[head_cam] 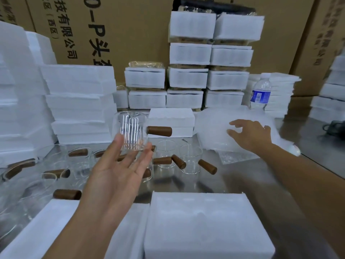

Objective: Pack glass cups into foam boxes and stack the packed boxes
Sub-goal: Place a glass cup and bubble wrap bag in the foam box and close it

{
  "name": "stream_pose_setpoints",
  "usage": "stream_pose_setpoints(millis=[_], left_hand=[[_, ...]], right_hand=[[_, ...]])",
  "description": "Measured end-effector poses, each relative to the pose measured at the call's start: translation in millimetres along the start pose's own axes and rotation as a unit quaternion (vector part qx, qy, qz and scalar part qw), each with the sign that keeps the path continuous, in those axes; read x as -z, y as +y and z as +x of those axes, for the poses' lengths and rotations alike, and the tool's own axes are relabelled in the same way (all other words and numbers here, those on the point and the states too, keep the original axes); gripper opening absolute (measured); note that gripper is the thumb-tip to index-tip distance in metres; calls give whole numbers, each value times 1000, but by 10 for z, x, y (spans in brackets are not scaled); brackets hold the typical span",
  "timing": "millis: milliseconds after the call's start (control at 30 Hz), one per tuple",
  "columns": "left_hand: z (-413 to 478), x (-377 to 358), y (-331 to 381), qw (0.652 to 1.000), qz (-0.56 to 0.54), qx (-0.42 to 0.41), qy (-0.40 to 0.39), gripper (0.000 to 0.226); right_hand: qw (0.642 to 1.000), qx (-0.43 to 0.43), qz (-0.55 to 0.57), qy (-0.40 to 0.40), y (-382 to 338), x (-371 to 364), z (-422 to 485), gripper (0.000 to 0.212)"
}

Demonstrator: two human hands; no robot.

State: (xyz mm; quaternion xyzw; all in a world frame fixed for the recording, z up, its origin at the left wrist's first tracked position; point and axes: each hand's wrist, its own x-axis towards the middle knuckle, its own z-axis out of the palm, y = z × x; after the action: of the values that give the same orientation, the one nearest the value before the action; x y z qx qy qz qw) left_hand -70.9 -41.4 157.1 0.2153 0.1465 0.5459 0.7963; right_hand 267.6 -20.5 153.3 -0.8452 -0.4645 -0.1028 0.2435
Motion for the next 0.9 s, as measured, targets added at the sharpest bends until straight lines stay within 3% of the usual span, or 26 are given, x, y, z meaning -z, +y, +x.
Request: stream_pose_setpoints(millis=[133,333,467,533,600,733,900], left_hand=[[4,-2,-1,1000,6,-6,-16,56],[-30,-50,4,1000,-1,-11,-7,50],[-41,-45,19,1000,-11,-15,-24,47],[-57,-45,37,998,-25,-22,-47,55],[-78,-50,69,996,-37,-32,-74,53],[-117,-76,168,992,-47,-54,-107,43],[-168,-95,334,979,-90,-76,-165,60]], right_hand=[[998,24,-43,27,-23,17,8,28],[996,13,-86,-2,-25,13,-34,15],[998,-6,-13,66,-89,102,-58,21],[988,21,73,136,-228,238,-77,24],[969,76,177,153,-439,387,-136,21],[939,204,275,27,-862,626,-521,8],[906,348,167,-174,-985,596,-1204,9]])
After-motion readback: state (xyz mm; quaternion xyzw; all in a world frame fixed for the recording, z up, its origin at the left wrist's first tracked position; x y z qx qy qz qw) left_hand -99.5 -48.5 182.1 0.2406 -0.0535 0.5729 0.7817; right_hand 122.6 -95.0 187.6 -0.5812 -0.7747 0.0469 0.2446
